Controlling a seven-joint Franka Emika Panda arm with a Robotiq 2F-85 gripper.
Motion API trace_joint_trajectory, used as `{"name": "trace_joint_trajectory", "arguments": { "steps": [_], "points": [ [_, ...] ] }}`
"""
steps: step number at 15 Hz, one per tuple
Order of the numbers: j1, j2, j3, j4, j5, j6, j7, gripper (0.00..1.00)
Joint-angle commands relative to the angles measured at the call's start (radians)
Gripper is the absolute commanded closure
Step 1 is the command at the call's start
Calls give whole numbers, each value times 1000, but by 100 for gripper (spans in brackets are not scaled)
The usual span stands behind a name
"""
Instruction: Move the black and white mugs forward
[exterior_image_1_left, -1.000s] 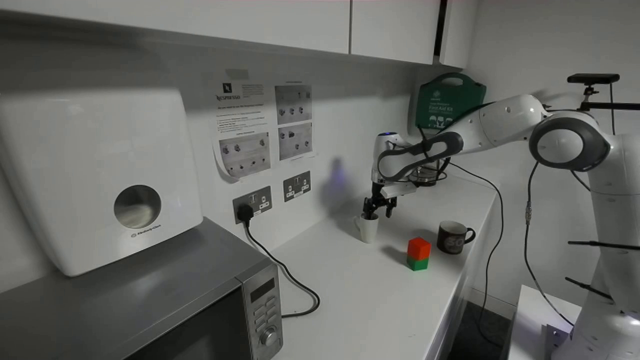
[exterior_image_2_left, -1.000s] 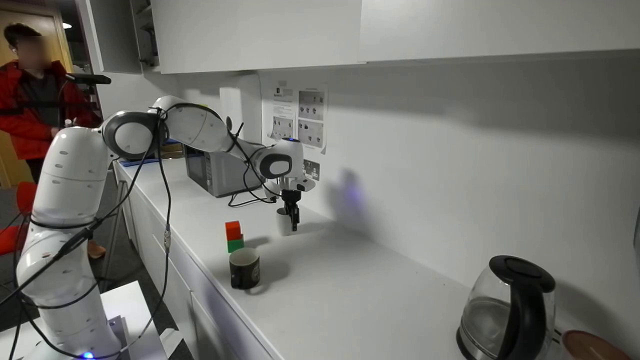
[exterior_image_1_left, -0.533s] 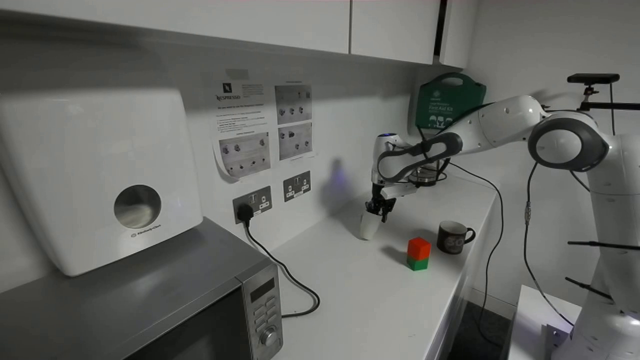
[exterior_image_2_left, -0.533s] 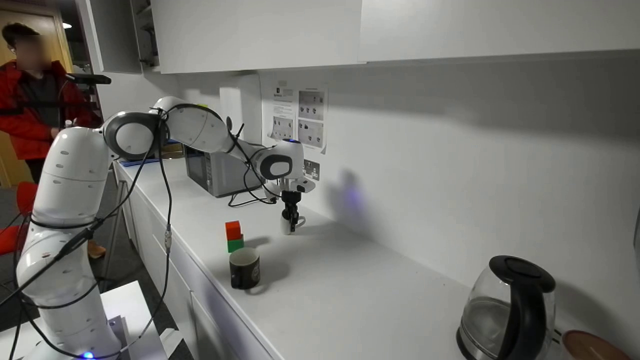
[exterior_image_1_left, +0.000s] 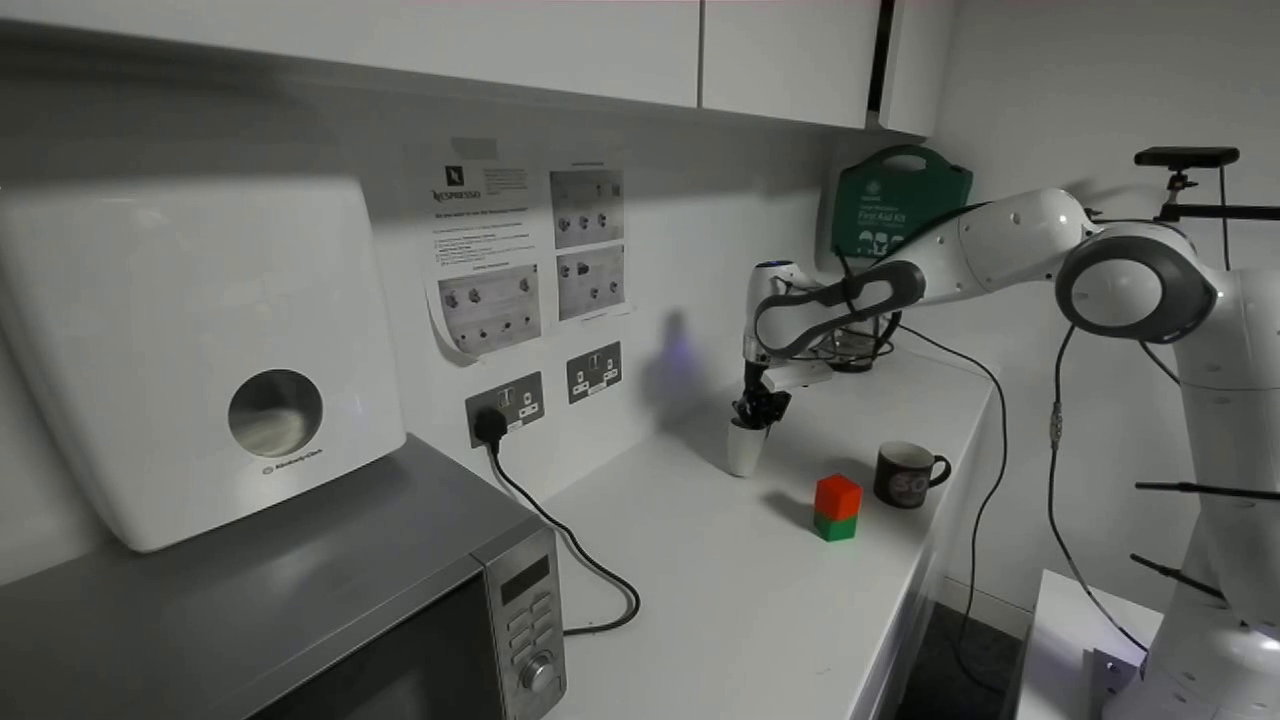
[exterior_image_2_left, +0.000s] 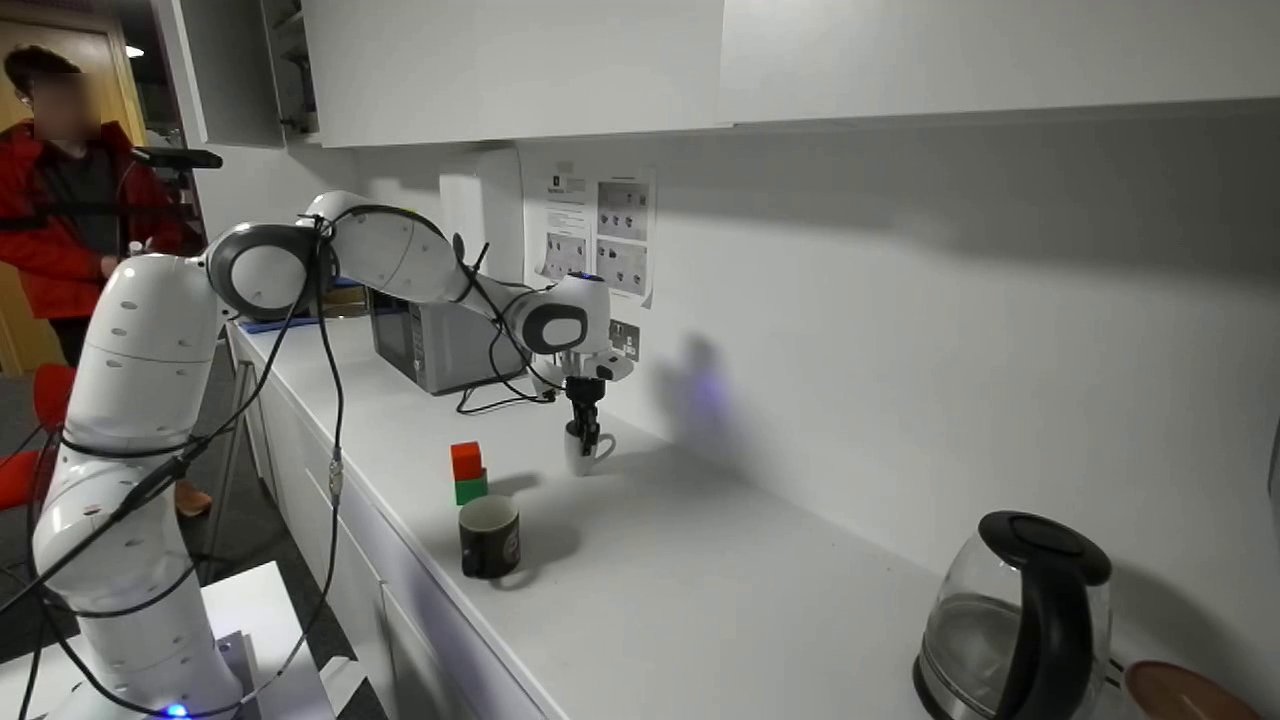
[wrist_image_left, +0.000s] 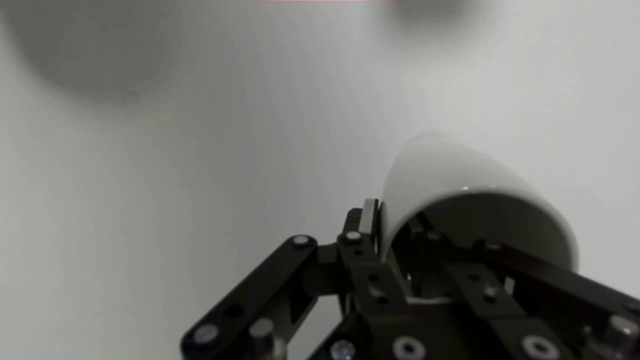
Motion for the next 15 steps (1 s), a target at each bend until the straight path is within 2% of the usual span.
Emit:
{"name": "trace_joint_trajectory", "arguments": {
  "steps": [1, 15],
  "points": [
    [-12, -4, -15, 13, 3, -36, -5, 97],
    [-57, -166, -21, -157, 32, -4, -124, 97]
  ]
}}
